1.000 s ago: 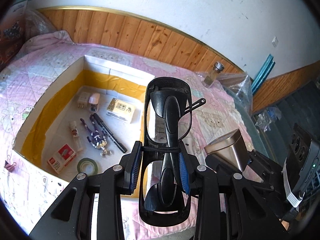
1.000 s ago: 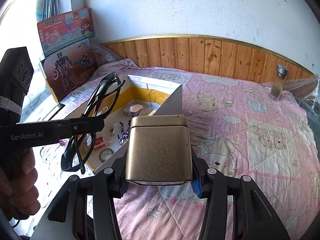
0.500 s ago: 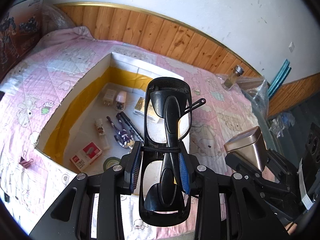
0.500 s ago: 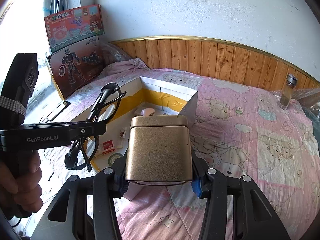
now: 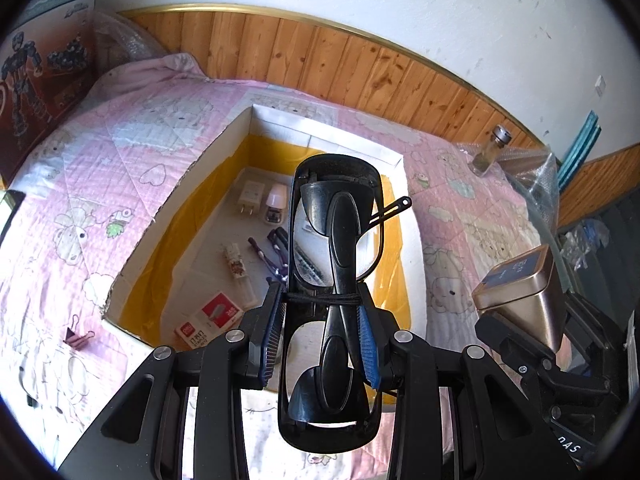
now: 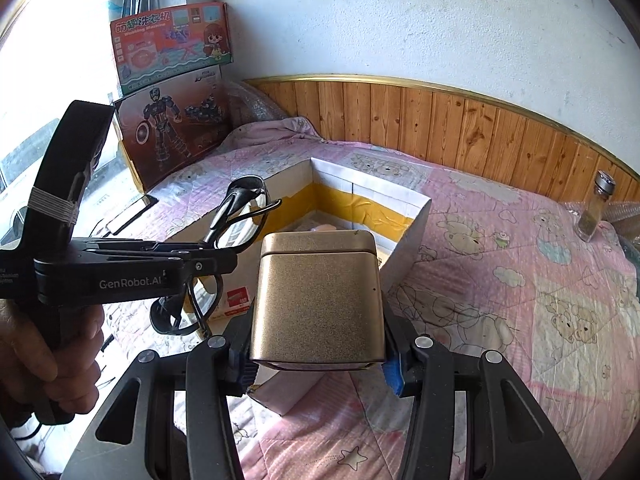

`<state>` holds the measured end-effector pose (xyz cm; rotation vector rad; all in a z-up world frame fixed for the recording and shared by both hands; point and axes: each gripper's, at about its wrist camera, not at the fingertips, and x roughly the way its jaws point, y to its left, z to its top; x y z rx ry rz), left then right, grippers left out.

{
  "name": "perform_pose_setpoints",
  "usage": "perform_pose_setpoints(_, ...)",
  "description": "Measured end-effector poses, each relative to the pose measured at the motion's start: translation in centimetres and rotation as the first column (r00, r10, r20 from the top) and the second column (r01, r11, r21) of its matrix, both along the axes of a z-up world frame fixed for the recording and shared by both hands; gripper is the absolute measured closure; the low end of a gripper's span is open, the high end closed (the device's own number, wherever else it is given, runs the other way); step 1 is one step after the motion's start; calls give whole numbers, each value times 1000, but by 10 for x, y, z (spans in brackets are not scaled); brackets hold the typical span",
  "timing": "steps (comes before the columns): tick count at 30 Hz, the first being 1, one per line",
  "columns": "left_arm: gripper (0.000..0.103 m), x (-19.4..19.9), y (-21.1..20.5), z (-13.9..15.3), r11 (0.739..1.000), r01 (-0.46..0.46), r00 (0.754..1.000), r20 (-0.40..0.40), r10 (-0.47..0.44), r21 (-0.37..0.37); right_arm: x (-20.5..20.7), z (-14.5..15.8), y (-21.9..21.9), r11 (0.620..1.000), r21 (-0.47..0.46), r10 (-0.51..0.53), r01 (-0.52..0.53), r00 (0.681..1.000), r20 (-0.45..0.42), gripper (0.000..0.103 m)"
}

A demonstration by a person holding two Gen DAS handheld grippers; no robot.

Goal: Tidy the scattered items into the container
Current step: 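Carry the glasses and gold tin with both grippers over the white box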

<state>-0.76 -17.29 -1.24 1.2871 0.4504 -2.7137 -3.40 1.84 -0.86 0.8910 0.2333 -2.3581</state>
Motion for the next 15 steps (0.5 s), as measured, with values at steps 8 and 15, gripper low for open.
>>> perform_pose_setpoints(8,68,-7,-14,1,999,8,1000,11,-8,-37,-1,-2,-19,999,18,50,-50,999,-3,53)
perform_pose_setpoints(15,68,-14,-23,2,999,24,1000,15,-23,-48,-1,-5,-35,996,34,88,-88,996,-3,53)
